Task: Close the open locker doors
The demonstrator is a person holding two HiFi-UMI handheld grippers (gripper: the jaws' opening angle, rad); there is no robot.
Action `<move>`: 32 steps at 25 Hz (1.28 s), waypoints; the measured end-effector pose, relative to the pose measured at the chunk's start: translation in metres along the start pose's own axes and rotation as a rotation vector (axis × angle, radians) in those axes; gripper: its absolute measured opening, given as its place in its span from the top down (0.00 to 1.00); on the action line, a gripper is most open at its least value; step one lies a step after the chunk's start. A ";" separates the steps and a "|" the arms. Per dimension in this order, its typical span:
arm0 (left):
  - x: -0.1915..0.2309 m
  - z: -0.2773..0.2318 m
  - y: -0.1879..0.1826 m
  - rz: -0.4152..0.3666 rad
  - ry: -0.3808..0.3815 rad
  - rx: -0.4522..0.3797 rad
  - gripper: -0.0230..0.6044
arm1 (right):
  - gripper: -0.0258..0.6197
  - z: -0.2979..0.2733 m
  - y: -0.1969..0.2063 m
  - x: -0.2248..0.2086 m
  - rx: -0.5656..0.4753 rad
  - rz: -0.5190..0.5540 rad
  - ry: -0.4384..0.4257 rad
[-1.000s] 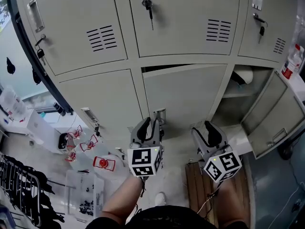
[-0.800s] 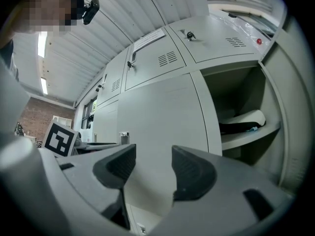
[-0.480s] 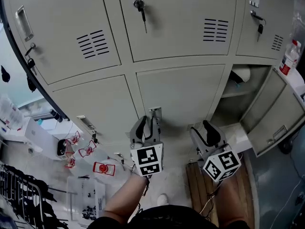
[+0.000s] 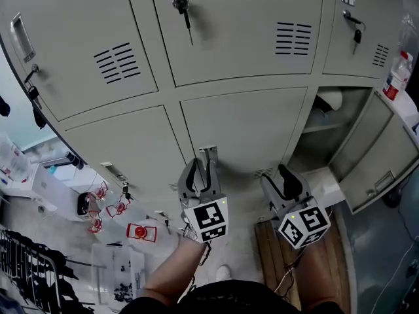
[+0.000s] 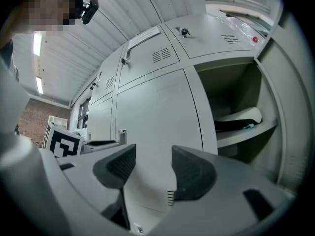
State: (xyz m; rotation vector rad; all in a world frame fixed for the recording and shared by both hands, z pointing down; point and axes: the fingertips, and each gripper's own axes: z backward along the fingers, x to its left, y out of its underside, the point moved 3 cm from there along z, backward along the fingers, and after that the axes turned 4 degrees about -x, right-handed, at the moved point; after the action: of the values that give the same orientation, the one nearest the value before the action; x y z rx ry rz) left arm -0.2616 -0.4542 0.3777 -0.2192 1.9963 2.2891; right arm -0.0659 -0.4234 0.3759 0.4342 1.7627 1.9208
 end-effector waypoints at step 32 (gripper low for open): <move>-0.097 0.035 -0.048 0.082 0.279 -0.083 0.66 | 0.63 0.080 -0.022 -0.040 -0.030 0.012 0.115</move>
State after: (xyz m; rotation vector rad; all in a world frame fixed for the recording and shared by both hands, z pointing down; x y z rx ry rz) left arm -0.1596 -0.4106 0.3517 -0.4979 2.0685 2.5172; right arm 0.0136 -0.3784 0.3672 0.3302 1.8041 2.0145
